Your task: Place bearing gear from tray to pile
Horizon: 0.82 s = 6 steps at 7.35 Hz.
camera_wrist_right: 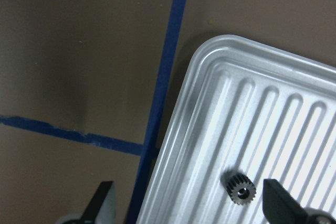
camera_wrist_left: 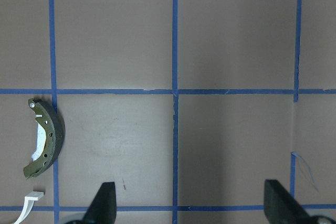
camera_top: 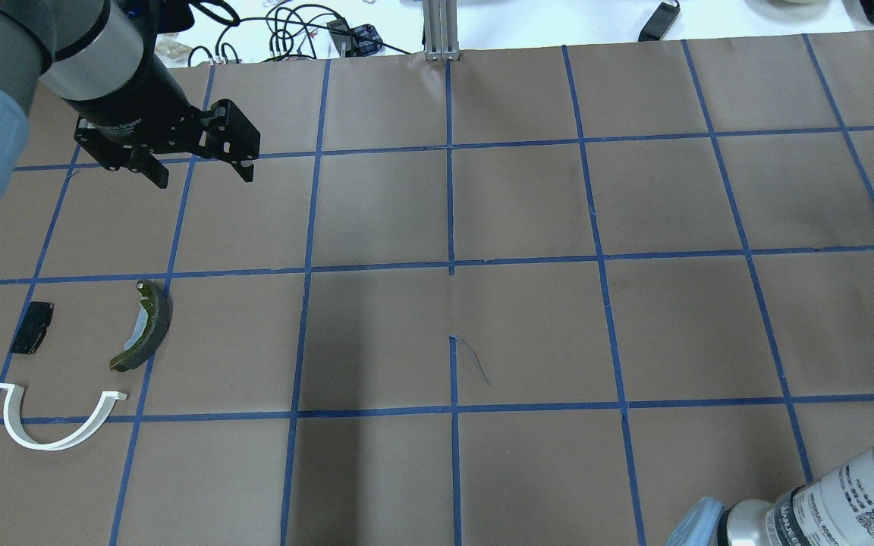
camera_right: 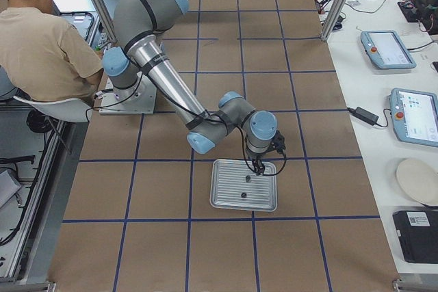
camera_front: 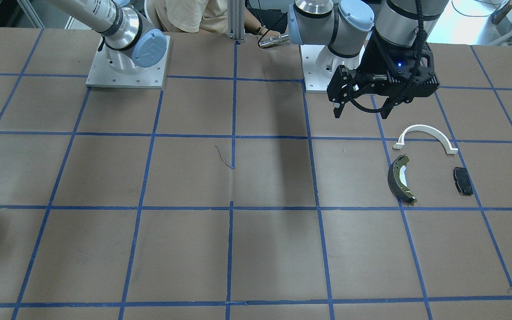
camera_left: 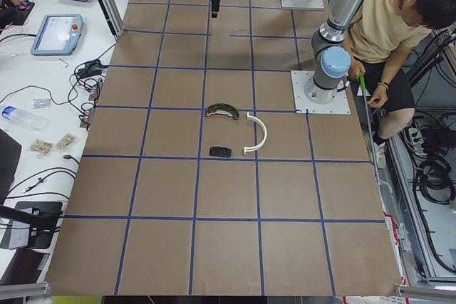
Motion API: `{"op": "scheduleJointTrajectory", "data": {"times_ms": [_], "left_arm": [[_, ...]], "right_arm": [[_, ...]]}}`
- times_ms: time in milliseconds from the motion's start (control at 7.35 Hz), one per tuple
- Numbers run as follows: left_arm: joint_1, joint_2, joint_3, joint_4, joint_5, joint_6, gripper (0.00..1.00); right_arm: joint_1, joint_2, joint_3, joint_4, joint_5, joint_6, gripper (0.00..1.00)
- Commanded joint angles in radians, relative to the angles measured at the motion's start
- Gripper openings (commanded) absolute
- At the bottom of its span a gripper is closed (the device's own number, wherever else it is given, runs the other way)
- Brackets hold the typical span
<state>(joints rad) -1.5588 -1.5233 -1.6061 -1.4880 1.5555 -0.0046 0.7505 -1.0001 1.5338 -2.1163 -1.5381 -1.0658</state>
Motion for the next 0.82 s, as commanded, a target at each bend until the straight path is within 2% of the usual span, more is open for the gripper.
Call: {"op": "scheduleJointTrajectory", "data": {"times_ms": [0, 136, 408, 680], "left_arm": [[0.0, 0.0, 0.002, 0.0, -0.002, 0.0, 1.0], [0.0, 0.002, 0.002, 0.0, -0.002, 0.0, 1.0], [0.0, 0.002, 0.002, 0.0, -0.002, 0.0, 1.0], [0.0, 0.002, 0.002, 0.0, -0.002, 0.0, 1.0]], "right_arm": [[-0.017, 0.029, -0.007, -0.03, -0.014, -0.023, 0.93], [-0.019, 0.05, -0.018, -0.03, -0.067, -0.019, 0.89], [-0.019, 0.057, -0.02, -0.031, -0.105, -0.022, 0.81], [-0.019, 0.064, -0.027, -0.031, -0.108, -0.019, 0.56]]}}
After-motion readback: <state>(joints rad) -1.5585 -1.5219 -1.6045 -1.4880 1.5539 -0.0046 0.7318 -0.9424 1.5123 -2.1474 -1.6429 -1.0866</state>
